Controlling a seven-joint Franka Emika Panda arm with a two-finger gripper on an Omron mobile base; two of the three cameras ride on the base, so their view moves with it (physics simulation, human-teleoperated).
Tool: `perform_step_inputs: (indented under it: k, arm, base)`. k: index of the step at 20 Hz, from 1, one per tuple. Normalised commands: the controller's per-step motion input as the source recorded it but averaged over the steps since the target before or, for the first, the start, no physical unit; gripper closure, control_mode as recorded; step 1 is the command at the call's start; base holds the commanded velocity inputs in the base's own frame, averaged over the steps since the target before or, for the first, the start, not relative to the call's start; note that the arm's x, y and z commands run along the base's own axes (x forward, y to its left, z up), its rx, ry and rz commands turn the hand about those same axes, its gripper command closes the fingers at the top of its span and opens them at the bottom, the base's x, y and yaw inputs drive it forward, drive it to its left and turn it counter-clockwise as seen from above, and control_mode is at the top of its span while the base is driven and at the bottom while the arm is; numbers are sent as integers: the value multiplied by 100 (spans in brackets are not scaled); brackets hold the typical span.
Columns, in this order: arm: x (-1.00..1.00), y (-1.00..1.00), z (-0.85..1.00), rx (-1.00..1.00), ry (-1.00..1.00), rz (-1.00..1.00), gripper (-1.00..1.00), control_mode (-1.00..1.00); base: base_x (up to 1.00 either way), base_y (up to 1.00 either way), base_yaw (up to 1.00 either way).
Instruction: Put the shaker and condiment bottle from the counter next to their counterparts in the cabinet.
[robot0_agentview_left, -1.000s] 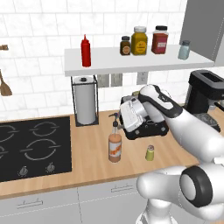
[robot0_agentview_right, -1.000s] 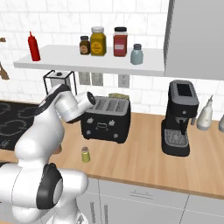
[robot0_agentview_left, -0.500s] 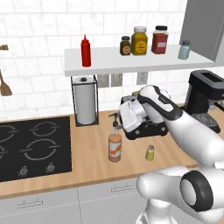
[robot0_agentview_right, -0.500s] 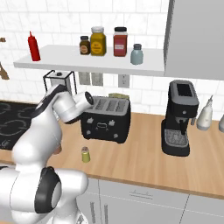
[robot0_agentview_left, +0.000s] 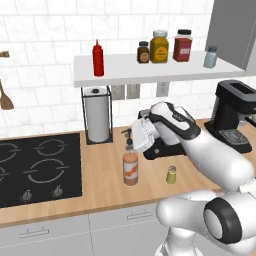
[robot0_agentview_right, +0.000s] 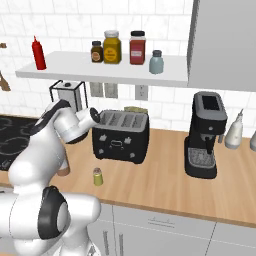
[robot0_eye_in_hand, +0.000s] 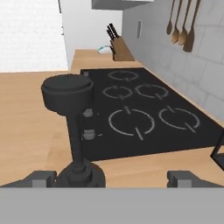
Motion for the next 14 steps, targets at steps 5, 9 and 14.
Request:
perform_step_inputs:
  k: [5,9,14]
  arm:
    - [16,0,-1,0,0,0,100,-100]
    - [0,-9,2,3,0,-1,100,-100]
    - [-24,0,46,20,3,-1,100,-100]
  base:
    - [0,0,0]
    - [0,0,0]
    - [0,0,0]
